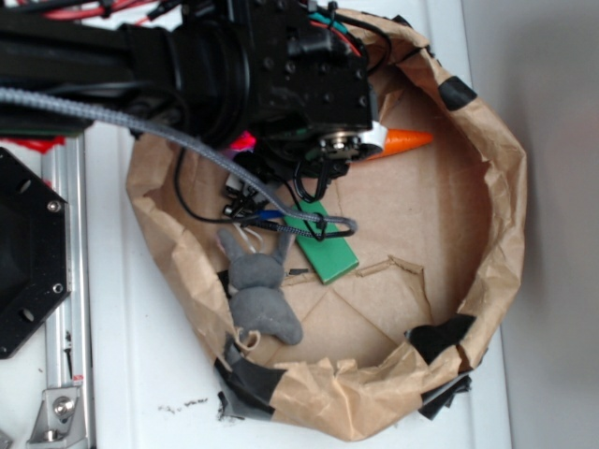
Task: Grab the red paper.
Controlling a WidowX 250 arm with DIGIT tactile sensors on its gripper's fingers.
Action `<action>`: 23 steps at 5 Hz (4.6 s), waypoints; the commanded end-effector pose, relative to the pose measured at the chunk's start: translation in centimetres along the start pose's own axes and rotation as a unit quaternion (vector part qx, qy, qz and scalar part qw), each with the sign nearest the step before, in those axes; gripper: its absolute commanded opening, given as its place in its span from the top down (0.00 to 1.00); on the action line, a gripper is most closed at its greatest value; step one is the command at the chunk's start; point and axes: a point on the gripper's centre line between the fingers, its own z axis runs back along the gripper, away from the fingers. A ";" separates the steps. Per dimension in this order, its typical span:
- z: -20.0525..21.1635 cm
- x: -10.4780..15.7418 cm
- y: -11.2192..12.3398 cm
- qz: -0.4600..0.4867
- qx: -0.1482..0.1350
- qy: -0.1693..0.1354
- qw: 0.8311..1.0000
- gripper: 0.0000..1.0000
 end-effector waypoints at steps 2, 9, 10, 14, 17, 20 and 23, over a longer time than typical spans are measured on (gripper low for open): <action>0.6 0.0 0.6 0.006 0.006 0.002 1.000 1.00; 1.6 -4.3 1.7 0.075 0.009 -0.005 0.997 0.00; 0.6 -5.2 2.3 0.113 0.032 0.027 0.993 0.00; -0.2 -5.3 2.8 0.169 0.039 0.082 0.981 1.00; -0.1 -5.4 2.9 0.163 0.033 0.077 0.983 1.00; 9.4 2.2 -1.6 0.090 0.007 -0.069 0.994 1.00; 14.5 5.0 -3.1 0.071 0.032 -0.107 0.991 1.00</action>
